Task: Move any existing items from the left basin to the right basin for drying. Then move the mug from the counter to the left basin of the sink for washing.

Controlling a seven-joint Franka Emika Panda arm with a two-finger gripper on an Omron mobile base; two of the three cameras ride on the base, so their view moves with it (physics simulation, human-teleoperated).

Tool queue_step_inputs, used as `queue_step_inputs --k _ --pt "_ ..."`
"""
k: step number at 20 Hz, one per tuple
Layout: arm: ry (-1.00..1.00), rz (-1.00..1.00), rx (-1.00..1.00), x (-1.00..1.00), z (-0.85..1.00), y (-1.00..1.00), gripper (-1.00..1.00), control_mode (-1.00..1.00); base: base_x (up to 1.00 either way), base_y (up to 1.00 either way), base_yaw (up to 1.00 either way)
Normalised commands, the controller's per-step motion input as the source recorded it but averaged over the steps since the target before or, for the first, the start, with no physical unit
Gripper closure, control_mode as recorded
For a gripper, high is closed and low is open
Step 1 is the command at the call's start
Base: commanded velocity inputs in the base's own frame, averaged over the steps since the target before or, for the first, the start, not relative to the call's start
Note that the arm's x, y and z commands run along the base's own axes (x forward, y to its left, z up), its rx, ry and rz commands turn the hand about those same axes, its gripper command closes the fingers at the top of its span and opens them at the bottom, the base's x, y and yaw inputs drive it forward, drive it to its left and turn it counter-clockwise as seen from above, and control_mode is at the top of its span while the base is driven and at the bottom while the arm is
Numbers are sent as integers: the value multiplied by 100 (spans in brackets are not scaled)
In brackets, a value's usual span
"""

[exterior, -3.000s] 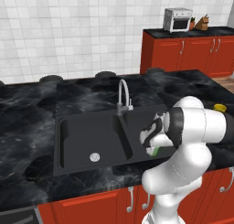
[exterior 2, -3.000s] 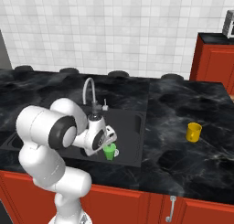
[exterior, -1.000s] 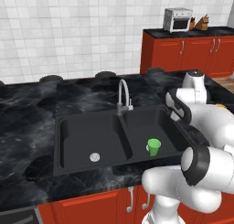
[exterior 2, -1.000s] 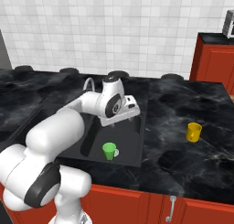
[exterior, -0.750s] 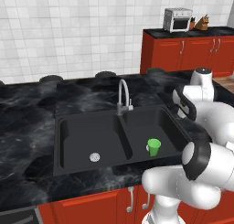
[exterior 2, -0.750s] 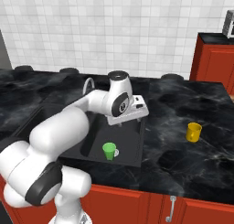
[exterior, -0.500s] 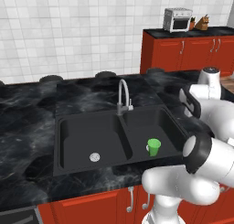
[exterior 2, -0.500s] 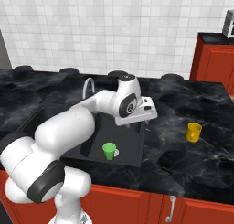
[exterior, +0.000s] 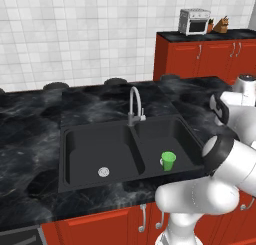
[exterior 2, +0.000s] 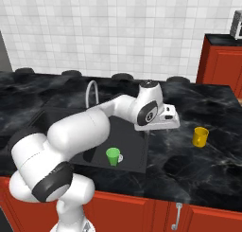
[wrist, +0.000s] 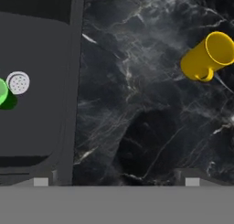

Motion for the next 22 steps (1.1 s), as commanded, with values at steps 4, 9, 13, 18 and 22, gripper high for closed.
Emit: queue_step_inputs --k 4,9,13,18,22 --pt "-7 -15 2 0 0 -47 -100 -100 0 0 0" --pt "-8 -13 2 0 0 -40 -100 -100 0 0 0" --pt "-8 -10 2 0 0 -29 -100 -100 0 0 0" --pt "-9 -3 1 0 0 -25 -100 -100 0 0 0" --pt "-6 0 1 0 0 -20 -100 -100 0 0 0"
